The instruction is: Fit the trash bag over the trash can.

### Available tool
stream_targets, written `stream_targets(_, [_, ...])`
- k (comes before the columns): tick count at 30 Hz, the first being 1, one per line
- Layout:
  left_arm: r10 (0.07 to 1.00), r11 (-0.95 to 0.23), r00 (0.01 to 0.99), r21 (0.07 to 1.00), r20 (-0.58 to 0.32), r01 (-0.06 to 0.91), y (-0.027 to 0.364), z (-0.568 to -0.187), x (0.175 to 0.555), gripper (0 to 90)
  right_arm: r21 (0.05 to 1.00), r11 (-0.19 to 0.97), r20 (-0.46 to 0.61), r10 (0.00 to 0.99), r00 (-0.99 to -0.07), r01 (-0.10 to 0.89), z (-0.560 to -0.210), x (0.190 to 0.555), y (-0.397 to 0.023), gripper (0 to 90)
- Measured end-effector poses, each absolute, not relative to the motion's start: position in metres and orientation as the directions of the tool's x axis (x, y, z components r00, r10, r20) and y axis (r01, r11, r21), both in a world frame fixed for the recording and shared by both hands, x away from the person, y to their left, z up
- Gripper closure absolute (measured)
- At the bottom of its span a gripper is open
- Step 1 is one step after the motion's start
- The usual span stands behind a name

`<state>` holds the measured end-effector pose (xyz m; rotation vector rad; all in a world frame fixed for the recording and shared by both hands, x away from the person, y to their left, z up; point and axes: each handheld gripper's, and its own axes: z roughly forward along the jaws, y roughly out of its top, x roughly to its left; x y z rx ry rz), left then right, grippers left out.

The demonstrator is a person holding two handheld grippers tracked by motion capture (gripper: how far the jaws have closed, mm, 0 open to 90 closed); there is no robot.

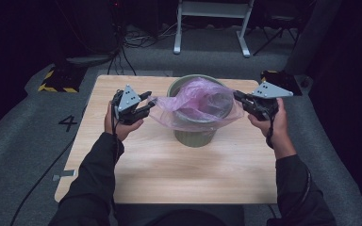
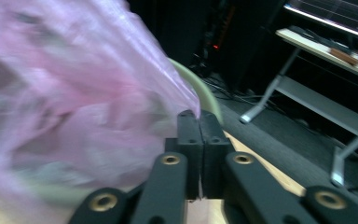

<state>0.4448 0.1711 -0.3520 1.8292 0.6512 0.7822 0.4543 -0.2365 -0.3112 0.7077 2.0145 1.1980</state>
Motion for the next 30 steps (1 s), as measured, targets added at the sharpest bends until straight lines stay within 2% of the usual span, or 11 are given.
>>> stream_targets(4, [0.725, -0.346, 0.657, 0.934, 0.208, 0.086, 0.168, -0.356, 0.456, 81.2, 0.881, 0.448, -0.287, 0.76, -0.583, 0.15, -0.314, 0.473, -0.238, 90.0])
stream_targets(7, [0.725, -0.331, 0.664, 0.938, 0.184, 0.101, 0.165, -0.36, 0.464, 89.1, 0.889, 0.423, -0.257, 0.778, -0.573, 0.175, -0.315, 0.485, -0.24, 90.0])
stream_targets(12, [0.741, -0.321, 0.652, 0.937, 0.159, 0.137, 0.159, -0.365, 0.482, 89.9, 0.885, 0.418, -0.249, 0.797, -0.551, 0.205, -0.32, 0.506, -0.24, 90.0])
stream_targets(18, [0.754, -0.298, 0.647, 0.937, 0.113, 0.185, 0.152, -0.373, 0.501, 90.0, 0.891, 0.373, -0.187, 0.819, -0.543, 0.257, -0.332, 0.532, -0.241, 90.0])
stream_targets(21, [0.764, -0.254, 0.644, 0.938, 0.044, 0.237, 0.15, -0.383, 0.514, 90.0, 0.895, 0.337, -0.13, 0.824, -0.551, 0.293, -0.343, 0.546, -0.241, 90.0])
stream_targets(30, [0.766, -0.29, 0.642, 0.904, 0.024, 0.313, 0.142, -0.401, 0.528, 90.0, 0.882, 0.316, -0.082, 0.834, -0.545, 0.351, -0.361, 0.564, -0.235, 90.0])
